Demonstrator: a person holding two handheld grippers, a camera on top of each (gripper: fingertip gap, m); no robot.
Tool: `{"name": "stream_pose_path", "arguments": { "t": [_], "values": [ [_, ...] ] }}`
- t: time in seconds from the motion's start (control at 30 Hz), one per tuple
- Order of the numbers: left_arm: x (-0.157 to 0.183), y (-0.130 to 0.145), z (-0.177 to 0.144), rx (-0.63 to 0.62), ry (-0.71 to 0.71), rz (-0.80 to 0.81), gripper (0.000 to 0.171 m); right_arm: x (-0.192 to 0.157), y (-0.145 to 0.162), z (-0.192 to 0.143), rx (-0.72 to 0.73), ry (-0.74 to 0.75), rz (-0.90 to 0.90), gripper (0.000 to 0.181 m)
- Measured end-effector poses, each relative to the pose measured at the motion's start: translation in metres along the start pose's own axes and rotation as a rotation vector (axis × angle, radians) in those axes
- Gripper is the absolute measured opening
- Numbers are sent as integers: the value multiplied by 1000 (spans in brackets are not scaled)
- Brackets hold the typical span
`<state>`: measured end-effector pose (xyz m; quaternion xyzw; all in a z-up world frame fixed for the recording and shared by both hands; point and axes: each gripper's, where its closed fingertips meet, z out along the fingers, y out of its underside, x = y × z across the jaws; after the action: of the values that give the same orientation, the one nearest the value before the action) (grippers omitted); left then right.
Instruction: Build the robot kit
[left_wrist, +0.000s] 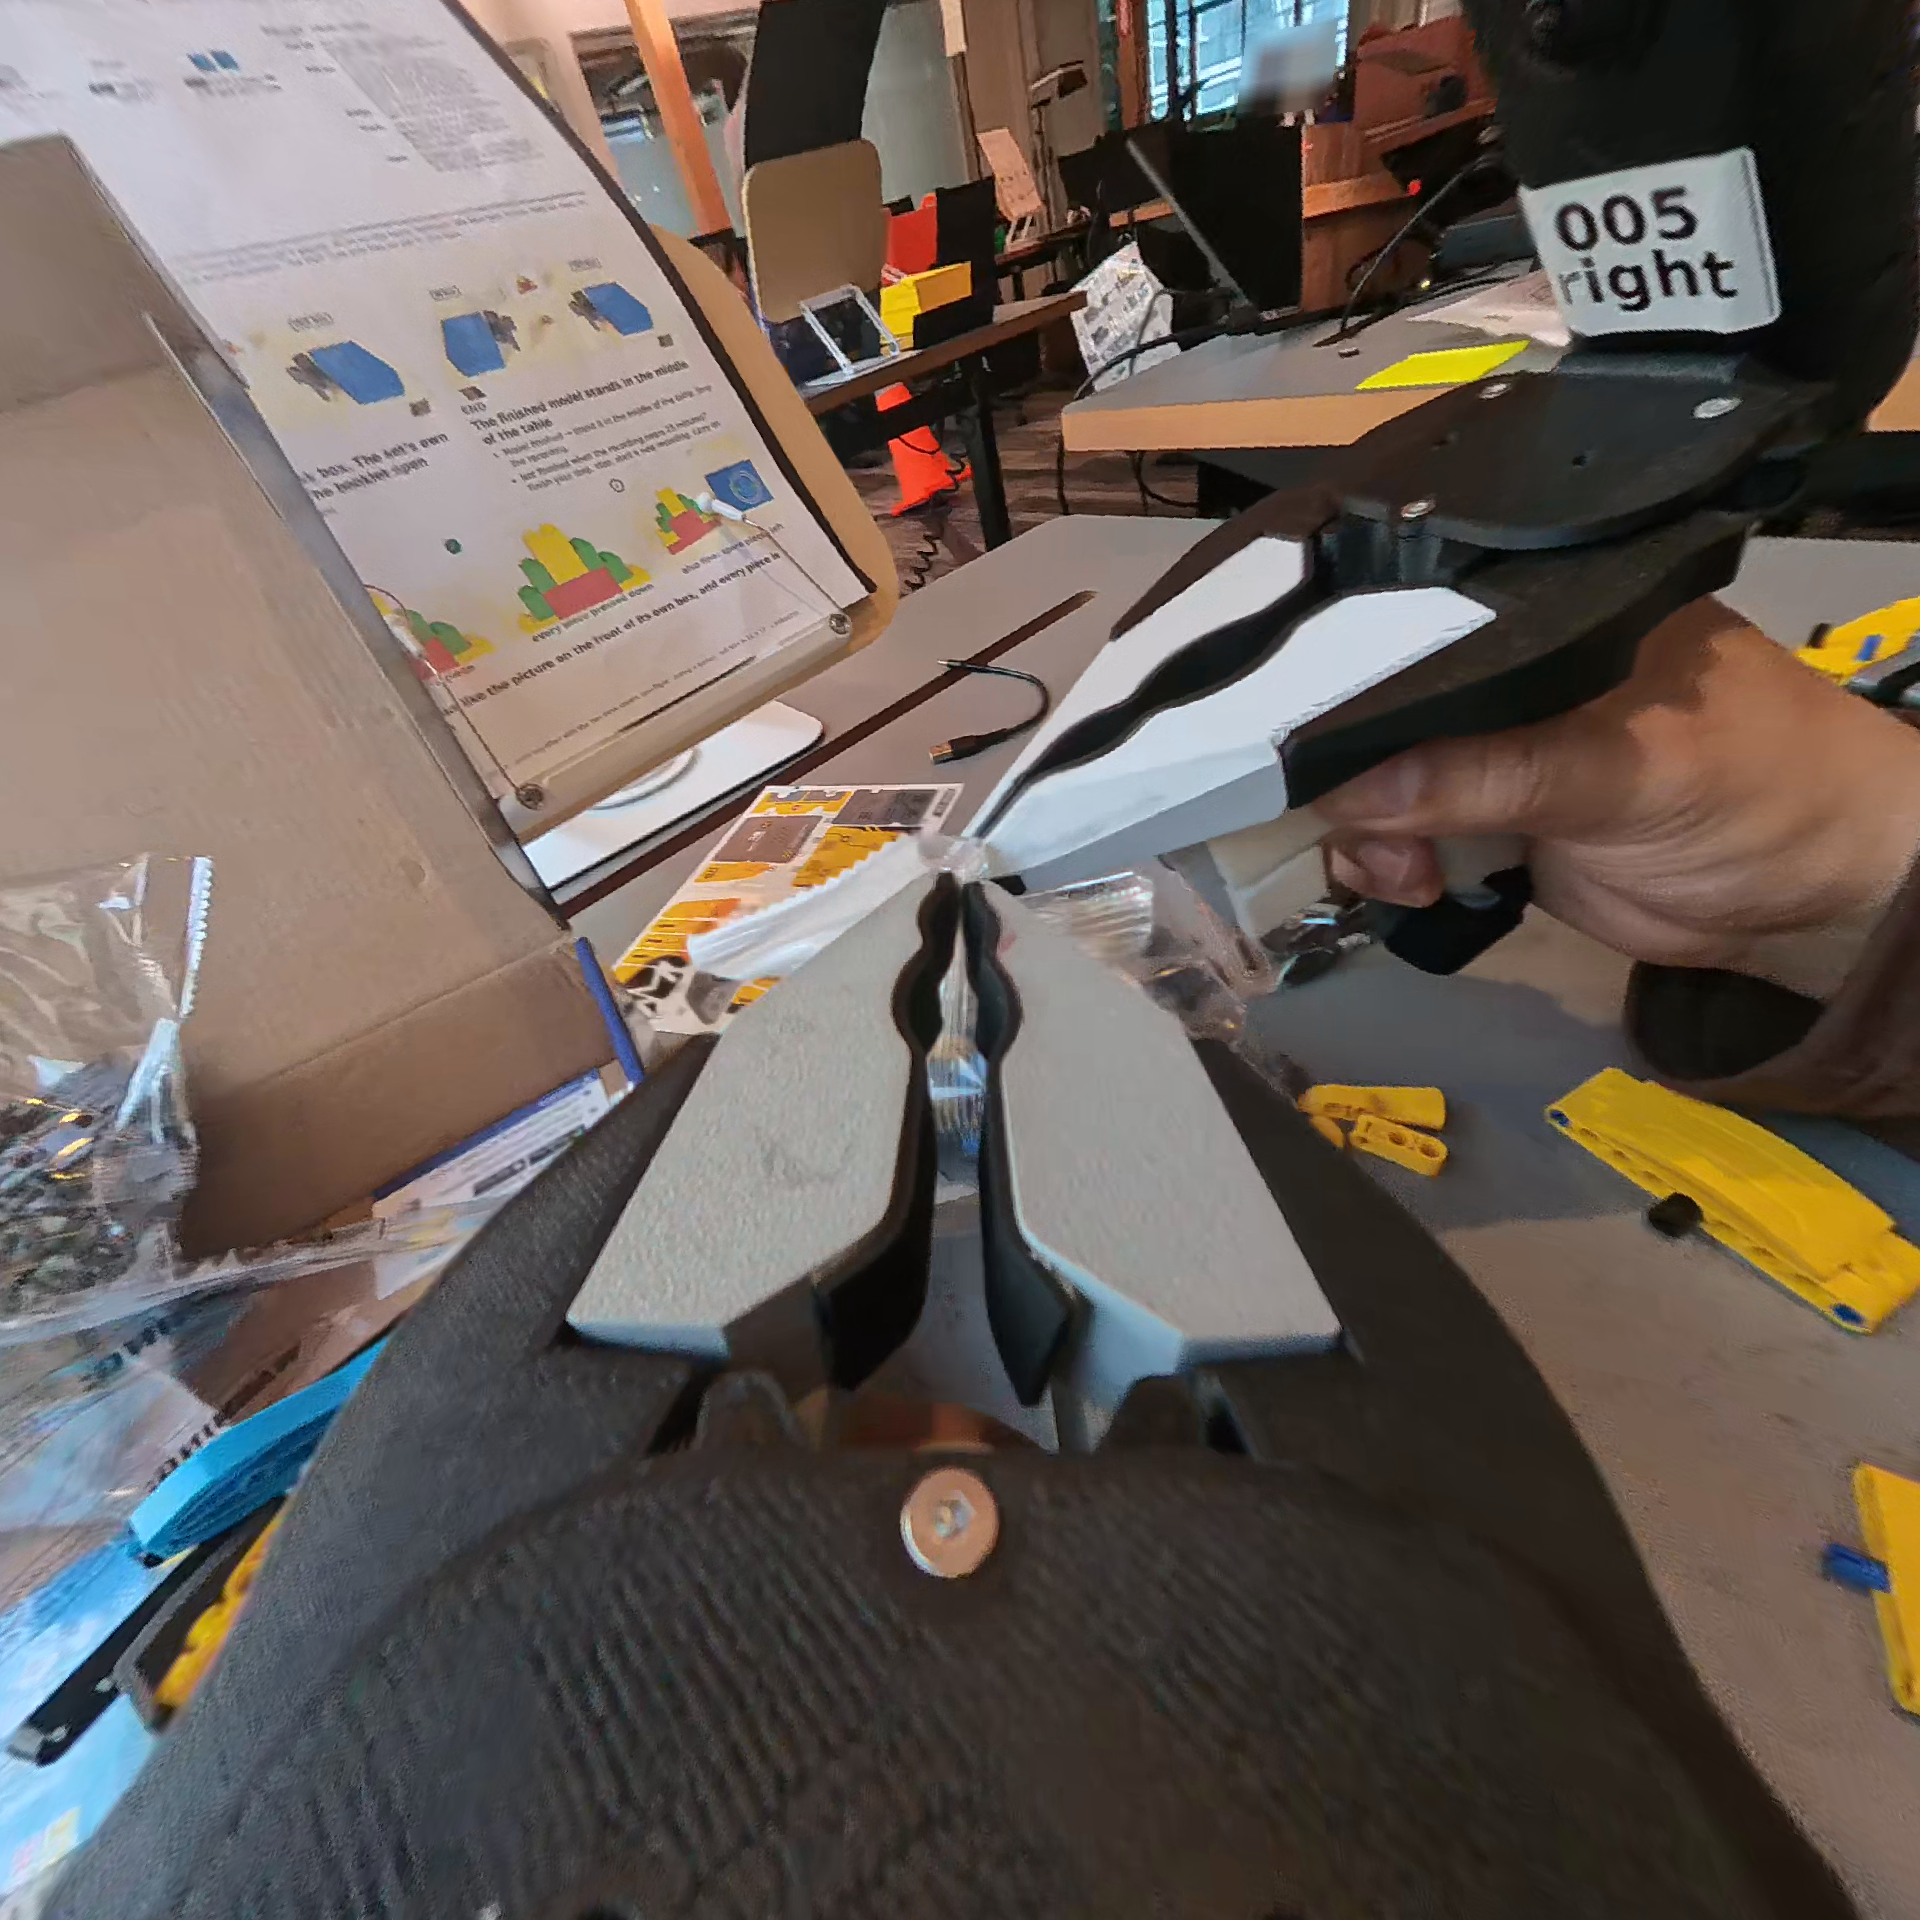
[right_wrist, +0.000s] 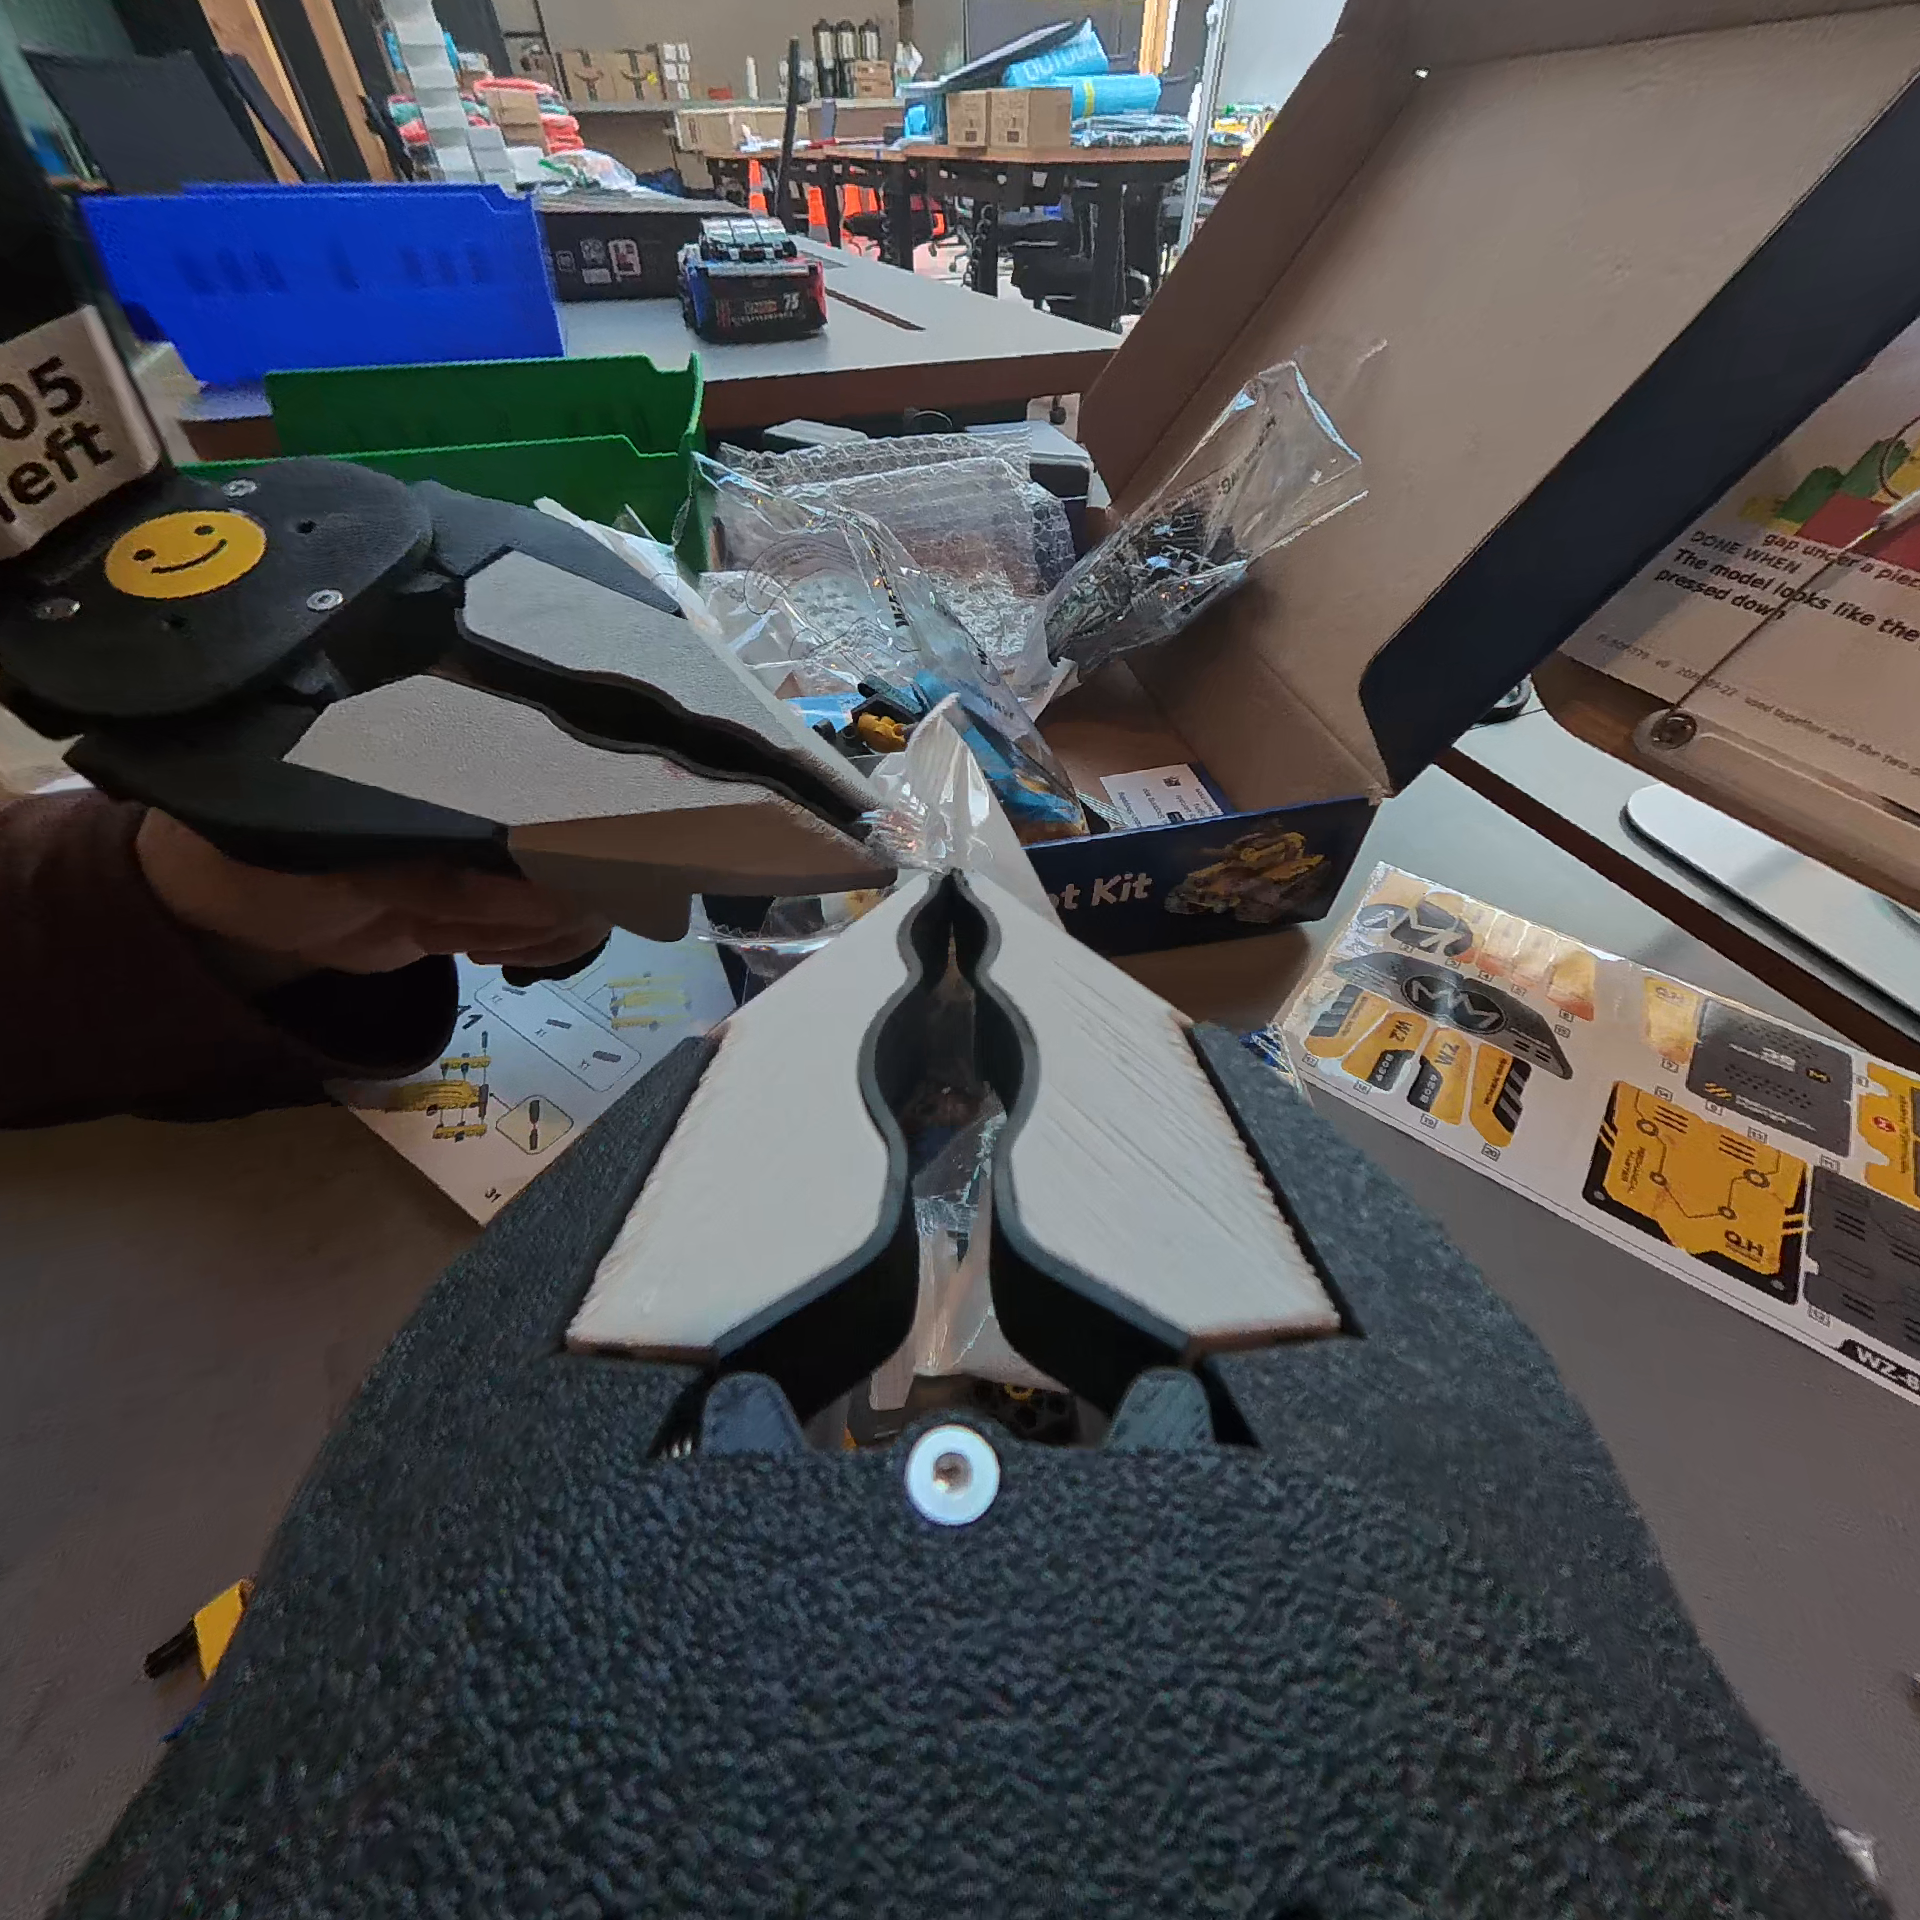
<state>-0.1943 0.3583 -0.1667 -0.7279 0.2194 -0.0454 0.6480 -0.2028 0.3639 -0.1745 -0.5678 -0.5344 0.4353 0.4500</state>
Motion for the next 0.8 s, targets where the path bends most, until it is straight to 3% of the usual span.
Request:
{"name": "stream_pose_path", "arguments": {
  "t": [0.2,0.63,0.67,0.7,0.73,0.77,0.8],
  "values": [
    [-4,-6,-1,3,-163,214,0,2,-11,4,102,30,158,0],
    [-6,-6,6,-41,-306,410,0,18,-11,11,135,118,268,0],
    [0,-6,6,-38,-287,440,0,26,-8,9,131,163,279,0],
    [35,-21,1,67,-170,453,0,55,3,2,109,322,301,0],
    [67,-27,-4,90,-128,517,0,78,8,-9,129,375,342,0],
    [84,-35,-7,136,-148,581,0,84,2,-19,216,275,458,0],
    [82,-38,-6,149,-166,537,0,81,-8,-30,291,182,495,0]
  ]
}}
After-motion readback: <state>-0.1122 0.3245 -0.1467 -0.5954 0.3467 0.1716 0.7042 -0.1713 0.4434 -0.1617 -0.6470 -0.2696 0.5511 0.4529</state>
